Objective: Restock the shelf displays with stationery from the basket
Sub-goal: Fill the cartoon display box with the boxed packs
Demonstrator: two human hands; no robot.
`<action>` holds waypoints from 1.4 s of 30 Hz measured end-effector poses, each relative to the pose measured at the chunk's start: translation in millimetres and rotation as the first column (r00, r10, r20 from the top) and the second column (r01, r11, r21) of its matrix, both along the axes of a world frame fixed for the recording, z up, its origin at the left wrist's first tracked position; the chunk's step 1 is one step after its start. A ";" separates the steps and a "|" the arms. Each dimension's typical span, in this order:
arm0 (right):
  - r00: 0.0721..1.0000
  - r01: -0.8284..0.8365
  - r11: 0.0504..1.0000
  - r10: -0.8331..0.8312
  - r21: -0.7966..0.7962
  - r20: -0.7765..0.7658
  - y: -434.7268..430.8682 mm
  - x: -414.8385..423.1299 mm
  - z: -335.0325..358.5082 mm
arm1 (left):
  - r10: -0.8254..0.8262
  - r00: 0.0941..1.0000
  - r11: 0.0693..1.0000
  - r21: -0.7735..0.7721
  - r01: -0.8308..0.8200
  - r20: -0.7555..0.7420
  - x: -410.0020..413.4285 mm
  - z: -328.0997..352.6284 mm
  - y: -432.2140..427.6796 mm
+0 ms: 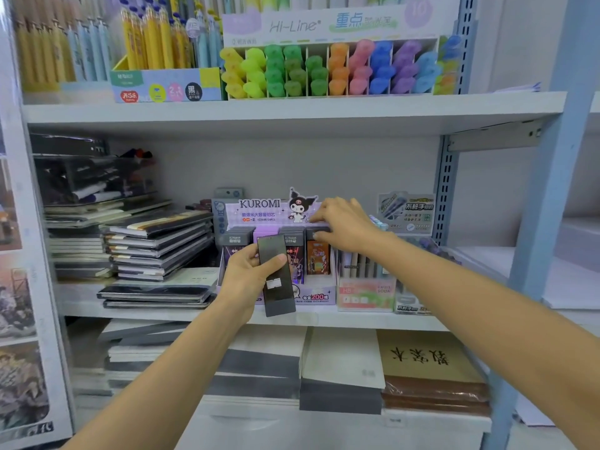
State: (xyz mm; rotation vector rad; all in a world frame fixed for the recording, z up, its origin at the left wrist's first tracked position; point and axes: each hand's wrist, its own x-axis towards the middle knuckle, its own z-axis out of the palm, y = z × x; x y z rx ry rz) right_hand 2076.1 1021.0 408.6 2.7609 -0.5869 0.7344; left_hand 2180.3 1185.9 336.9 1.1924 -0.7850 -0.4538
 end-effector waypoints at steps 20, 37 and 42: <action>0.748 -0.636 0.730 0.501 0.251 0.436 77.2 -91.7 -30.3 | 0.125 0.978 0.989 -0.053 -0.136 -0.168 -55.5 39.9 14.3; 0.939 -0.117 0.989 0.081 0.090 0.335 28.9 -51.5 -3.2 | -0.051 0.235 0.832 0.171 -0.528 0.971 -19.9 -63.0 18.1; 0.979 -0.058 0.998 0.051 0.033 0.198 22.8 -23.3 -11.2 | -0.027 0.115 0.827 0.087 -0.555 0.993 -13.1 -76.5 18.2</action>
